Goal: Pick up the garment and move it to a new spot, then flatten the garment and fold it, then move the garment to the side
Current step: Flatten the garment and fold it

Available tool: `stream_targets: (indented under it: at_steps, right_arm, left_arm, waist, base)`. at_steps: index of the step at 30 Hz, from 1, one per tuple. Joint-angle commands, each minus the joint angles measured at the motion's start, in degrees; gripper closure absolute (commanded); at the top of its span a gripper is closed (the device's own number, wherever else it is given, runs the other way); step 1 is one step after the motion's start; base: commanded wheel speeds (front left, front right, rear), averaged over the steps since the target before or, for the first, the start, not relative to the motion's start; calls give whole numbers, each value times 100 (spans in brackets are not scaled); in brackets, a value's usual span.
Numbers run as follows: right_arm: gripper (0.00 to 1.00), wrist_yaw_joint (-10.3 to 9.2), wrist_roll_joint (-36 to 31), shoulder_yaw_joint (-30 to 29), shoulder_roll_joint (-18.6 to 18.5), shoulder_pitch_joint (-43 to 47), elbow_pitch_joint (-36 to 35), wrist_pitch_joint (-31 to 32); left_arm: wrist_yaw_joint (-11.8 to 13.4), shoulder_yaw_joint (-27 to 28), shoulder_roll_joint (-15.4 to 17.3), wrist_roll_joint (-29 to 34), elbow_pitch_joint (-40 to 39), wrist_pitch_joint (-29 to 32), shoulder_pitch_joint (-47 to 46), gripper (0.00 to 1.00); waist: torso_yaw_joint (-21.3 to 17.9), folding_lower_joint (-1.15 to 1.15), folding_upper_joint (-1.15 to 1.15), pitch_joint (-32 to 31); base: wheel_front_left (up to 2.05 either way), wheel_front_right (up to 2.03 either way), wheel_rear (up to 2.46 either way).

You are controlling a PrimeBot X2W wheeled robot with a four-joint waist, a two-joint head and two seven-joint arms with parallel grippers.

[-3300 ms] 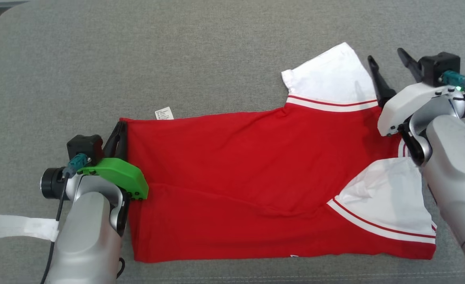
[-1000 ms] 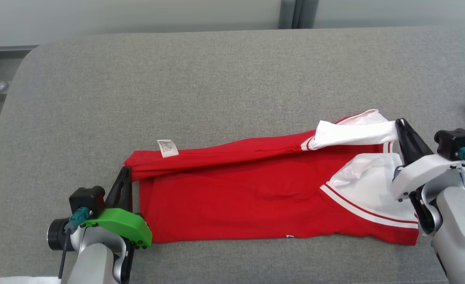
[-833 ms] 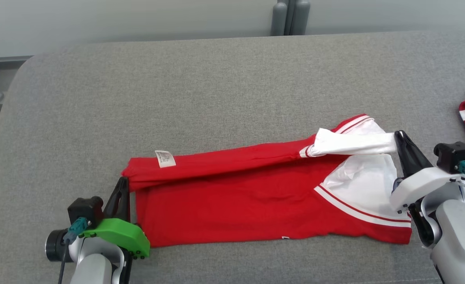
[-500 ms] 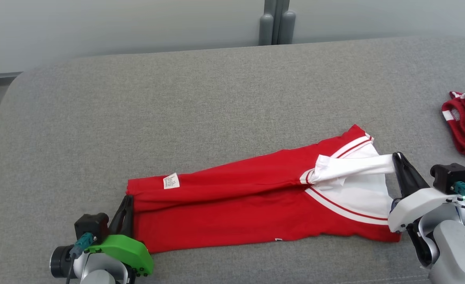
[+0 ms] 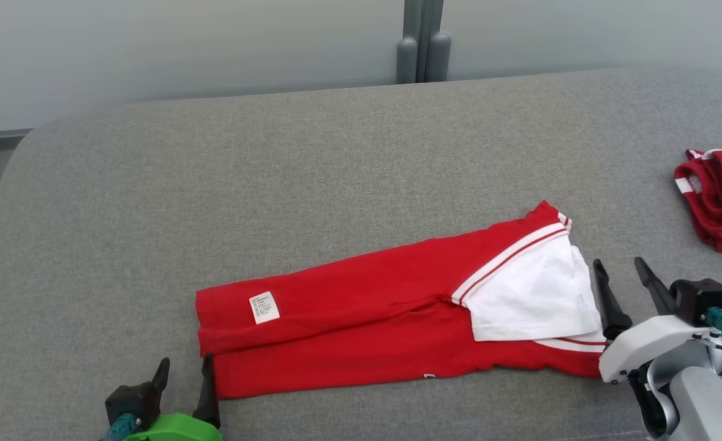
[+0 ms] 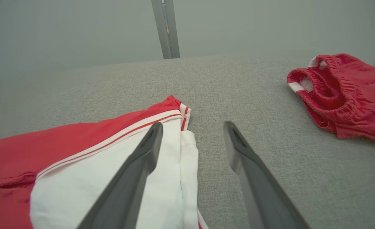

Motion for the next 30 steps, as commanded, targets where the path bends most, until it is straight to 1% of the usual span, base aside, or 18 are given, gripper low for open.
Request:
stream_targets:
  at_steps: [1,4,8,12,18,20,22,26,30]
  right_arm:
    - [0,-8,-74,31,45,78,-98,-14]
    - [0,-8,-70,174,120,113,-231,-13]
    - [0,-8,-130,253,146,3,-58,-13]
    - [0,-8,-233,233,105,-179,363,-13]
    - [0,-9,-339,101,68,-633,1058,-14]
    - [0,-8,-250,79,95,-776,1308,-13]
    - [0,-8,-223,56,57,-898,1543,-13]
    - [0,-8,-58,102,103,-1009,1969,-13]
    - [0,-2,332,404,304,-976,2325,43]
  left_arm:
    - [30,-9,23,-16,-62,1,94,0]
    - [59,-55,24,-56,-160,1,197,0]
    - [103,-138,24,-64,-289,1,197,0]
    - [115,-223,23,-7,-445,1,137,0]
    - [109,-345,24,-1,-647,1,-52,0]
    - [147,-374,25,-81,-674,1,-106,0]
    - [158,-419,22,-80,-710,1,-179,0]
    - [164,-415,22,-56,-740,1,-226,0]
    - [146,-400,22,-102,-726,1,-246,0]
  waist:
    - [24,0,0,-35]
    - [55,0,0,-92]
    - [104,0,0,-135]
    - [174,0,0,-64]
    - [368,0,0,259]
    - [459,0,0,370]
    - [549,0,0,470]
    - [680,0,0,610]
    - [746,0,0,657]
  base:
    - [0,0,0]
    - [0,0,0]
    - [0,0,0]
    - [0,0,0]
    - [0,0,0]
    - [0,0,0]
    - [0,0,0]
    - [0,0,0]
    - [0,0,0]
